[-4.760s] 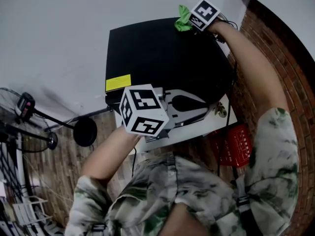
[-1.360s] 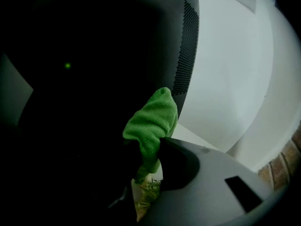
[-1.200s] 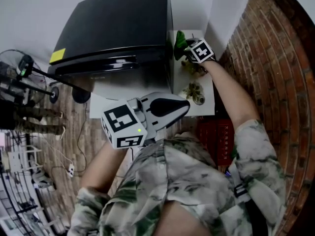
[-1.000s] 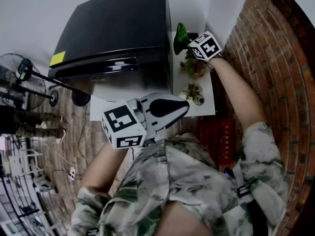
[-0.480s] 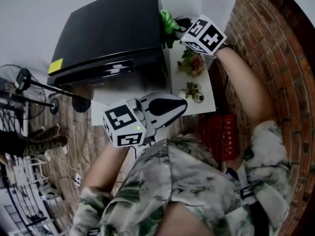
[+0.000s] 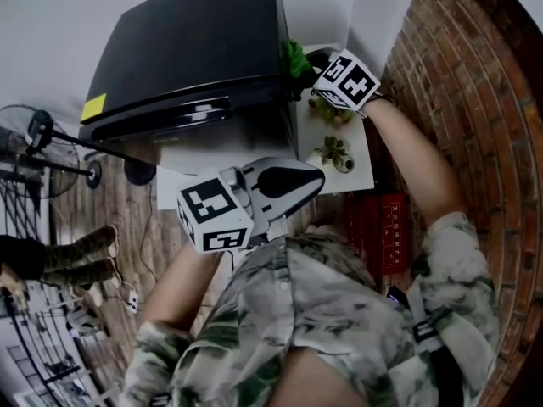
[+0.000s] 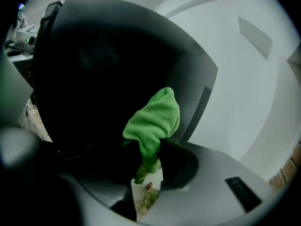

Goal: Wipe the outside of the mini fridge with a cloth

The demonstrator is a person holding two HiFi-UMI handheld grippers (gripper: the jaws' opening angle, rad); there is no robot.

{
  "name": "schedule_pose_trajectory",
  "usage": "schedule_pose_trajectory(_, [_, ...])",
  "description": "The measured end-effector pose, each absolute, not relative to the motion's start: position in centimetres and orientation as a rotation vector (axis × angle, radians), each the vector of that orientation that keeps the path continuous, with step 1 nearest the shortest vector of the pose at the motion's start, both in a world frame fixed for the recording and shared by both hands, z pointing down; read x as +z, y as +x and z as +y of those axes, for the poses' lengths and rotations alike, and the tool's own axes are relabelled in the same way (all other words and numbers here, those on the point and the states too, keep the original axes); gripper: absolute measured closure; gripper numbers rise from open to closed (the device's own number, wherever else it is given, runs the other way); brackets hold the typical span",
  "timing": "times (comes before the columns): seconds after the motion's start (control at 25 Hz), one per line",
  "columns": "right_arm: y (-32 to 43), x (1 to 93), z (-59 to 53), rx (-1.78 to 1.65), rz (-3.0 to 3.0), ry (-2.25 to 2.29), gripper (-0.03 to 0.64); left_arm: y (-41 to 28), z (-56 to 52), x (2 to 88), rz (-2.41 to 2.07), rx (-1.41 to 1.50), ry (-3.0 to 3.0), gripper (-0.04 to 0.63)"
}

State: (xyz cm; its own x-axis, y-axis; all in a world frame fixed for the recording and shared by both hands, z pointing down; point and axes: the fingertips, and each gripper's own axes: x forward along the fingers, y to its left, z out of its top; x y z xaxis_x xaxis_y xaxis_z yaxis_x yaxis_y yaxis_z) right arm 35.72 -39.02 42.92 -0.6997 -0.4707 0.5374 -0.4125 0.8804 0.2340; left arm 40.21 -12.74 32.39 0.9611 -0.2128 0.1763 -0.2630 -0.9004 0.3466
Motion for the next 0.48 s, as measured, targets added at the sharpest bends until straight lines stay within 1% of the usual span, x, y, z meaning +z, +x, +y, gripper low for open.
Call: schedule_pose_trajectory(0.48, [35.3,56.9,-38.1,0.027,-2.351,0.603,0.509,40.3,-12.5,32.8,-0.357,0.225,2.730,0.569])
